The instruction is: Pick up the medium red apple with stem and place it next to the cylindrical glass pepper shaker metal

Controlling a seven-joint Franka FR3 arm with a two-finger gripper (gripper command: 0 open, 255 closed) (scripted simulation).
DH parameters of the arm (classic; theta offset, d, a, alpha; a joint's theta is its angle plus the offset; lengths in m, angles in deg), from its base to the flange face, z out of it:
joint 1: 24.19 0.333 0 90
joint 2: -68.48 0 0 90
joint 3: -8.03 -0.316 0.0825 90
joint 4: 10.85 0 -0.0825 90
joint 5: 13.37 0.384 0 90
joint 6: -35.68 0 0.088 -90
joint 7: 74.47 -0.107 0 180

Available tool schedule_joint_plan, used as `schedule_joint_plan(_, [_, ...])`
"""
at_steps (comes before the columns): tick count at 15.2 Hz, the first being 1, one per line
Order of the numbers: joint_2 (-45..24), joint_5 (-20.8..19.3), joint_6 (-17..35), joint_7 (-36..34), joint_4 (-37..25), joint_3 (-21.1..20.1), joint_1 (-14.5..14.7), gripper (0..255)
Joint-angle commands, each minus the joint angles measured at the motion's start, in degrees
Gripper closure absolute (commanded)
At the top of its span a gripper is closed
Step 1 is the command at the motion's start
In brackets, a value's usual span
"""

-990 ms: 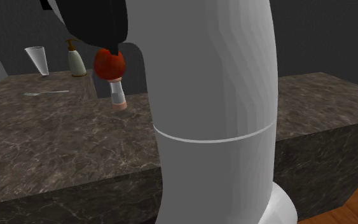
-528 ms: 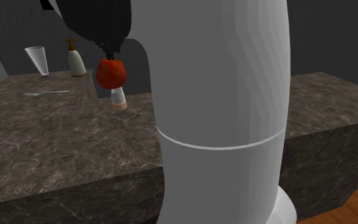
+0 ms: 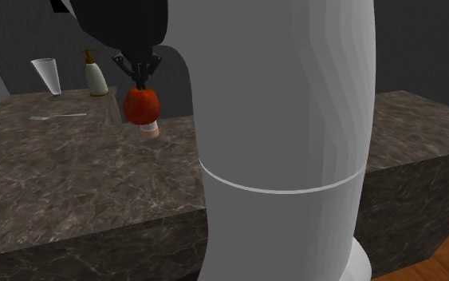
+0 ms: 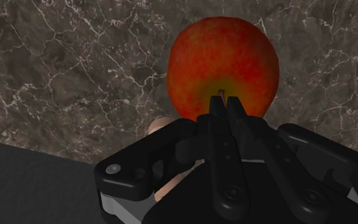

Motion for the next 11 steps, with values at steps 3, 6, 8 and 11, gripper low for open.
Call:
schedule_joint_plan(3, [0.5,0.0,3.2,0.4,3.7,0.0,0.0,255])
schedule_joint_plan(6, [0.5,0.0,5.6,0.6,6.1,0.0,0.1,255])
schedule_joint_plan(8, [0.5,0.1,7.1,0.7,7.6,0.0,0.1,255])
schedule_joint_plan(11, [0.4,0.2,9.3,0.9,9.7,-0.1,0.2,255])
